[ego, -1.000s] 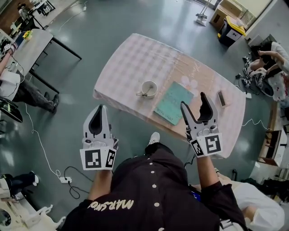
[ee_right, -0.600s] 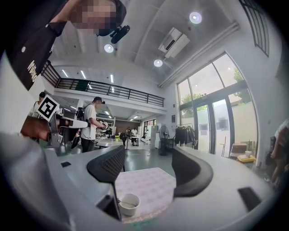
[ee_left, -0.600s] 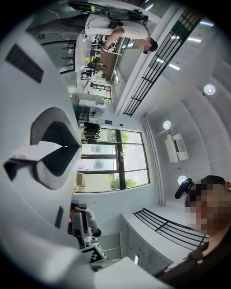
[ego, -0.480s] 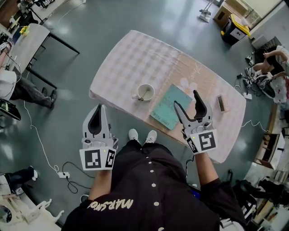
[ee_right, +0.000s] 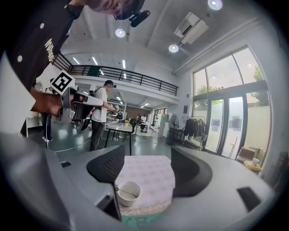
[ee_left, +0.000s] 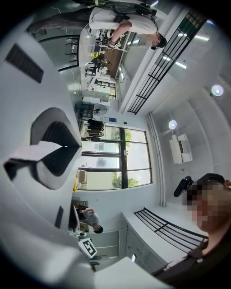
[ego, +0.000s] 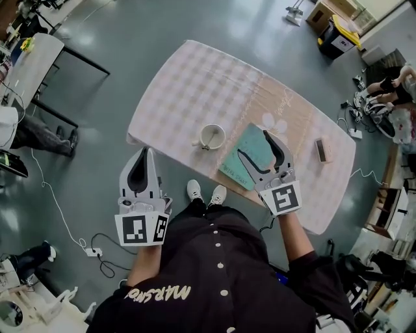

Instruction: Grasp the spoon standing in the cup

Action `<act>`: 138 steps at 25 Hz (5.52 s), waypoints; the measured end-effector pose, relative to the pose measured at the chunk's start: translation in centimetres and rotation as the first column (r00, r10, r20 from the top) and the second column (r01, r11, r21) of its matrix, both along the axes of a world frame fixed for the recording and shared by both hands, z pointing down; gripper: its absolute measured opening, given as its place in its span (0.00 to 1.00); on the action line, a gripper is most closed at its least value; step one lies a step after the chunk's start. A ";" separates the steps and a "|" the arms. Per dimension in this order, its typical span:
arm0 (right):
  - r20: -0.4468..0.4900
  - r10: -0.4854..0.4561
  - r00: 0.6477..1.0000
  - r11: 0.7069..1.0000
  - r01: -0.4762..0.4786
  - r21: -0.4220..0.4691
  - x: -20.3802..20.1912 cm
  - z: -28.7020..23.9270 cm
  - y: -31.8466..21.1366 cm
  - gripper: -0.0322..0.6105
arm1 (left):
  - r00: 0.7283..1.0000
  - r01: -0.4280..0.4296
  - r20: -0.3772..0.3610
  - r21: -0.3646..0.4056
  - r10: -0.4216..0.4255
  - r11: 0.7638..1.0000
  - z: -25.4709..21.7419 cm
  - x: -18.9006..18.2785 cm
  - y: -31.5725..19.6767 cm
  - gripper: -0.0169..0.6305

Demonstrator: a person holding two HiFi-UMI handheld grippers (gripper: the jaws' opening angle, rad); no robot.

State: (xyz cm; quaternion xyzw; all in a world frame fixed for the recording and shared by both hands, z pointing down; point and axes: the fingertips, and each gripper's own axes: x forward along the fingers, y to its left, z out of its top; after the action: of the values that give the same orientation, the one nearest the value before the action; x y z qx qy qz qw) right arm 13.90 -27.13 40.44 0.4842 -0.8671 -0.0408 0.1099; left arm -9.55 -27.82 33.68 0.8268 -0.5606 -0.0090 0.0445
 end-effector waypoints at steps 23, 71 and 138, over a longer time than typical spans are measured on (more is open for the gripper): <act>-0.333 -0.336 0.881 0.929 0.252 -0.271 -9.2 19.7 -0.6 0.55 | 1.000 0.016 0.006 -0.129 -0.015 0.991 3.7 -1.2 0.1 0.04; -0.489 -0.315 0.814 0.946 0.225 -0.235 -9.9 24.6 -3.4 0.12 | 0.999 0.051 0.014 -0.161 -0.049 0.986 5.0 -2.2 1.5 0.04; 0.282 0.293 0.914 0.935 -0.335 0.114 8.9 -13.4 0.0 0.12 | 0.999 0.045 0.021 0.100 -0.047 0.994 -3.6 -3.8 -3.7 0.04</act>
State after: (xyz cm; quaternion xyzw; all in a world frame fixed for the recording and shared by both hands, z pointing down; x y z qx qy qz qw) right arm 22.78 -27.13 27.03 0.6259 -0.7784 -0.0282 -0.0389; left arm -13.35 -31.53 30.13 0.8149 -0.5789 -0.0284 -0.0035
